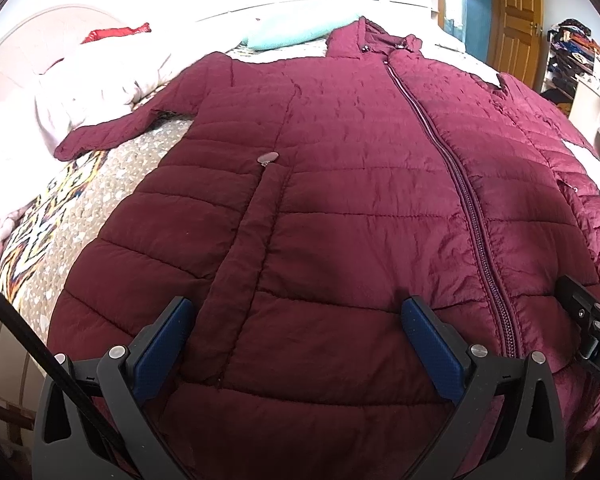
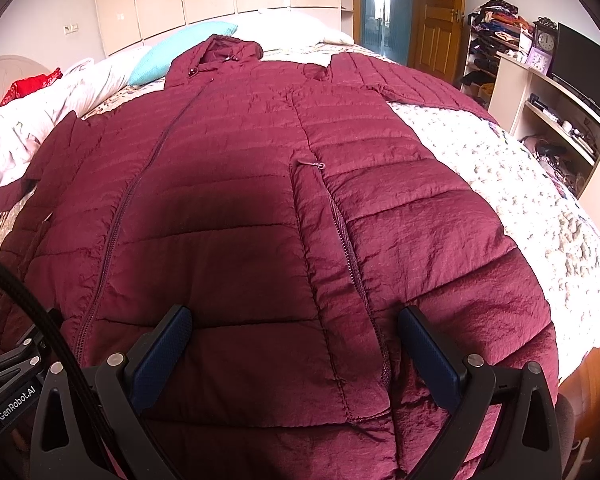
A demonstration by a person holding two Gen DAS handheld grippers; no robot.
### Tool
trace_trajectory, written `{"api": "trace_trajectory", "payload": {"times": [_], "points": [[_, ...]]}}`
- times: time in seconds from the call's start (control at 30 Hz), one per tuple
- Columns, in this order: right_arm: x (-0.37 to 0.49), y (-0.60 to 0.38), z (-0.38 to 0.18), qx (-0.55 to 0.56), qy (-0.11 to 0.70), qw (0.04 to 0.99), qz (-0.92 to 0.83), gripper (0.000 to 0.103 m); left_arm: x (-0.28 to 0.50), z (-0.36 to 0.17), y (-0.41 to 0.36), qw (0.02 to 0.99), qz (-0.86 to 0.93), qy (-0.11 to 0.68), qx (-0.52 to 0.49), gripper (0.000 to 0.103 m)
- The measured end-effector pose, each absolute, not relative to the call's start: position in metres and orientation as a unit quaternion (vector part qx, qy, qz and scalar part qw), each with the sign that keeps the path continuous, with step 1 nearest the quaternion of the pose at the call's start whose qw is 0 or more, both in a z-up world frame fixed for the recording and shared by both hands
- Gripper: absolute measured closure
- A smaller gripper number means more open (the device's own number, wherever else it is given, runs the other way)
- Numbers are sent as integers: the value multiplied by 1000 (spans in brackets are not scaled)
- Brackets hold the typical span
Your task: Fold large clothes
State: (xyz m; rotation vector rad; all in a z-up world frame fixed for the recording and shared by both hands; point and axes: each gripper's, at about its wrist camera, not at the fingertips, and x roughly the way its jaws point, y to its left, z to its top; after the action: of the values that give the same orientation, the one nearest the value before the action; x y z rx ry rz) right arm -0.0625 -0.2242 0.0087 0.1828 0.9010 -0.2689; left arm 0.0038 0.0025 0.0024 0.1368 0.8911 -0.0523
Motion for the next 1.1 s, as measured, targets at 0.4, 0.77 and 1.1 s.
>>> {"api": "trace_trajectory", "payload": {"times": [0.4, 0.77, 1.1], "points": [[-66, -223, 7, 84, 422, 893, -131, 0, 3, 1, 1, 897, -29, 435, 69, 0], [-67, -220, 7, 74, 424, 892, -134, 0, 3, 1, 1, 898, -29, 434, 70, 0], [-66, -221, 7, 74, 426, 891, -136, 0, 4, 2, 2, 898, -28, 433, 71, 0]]}}
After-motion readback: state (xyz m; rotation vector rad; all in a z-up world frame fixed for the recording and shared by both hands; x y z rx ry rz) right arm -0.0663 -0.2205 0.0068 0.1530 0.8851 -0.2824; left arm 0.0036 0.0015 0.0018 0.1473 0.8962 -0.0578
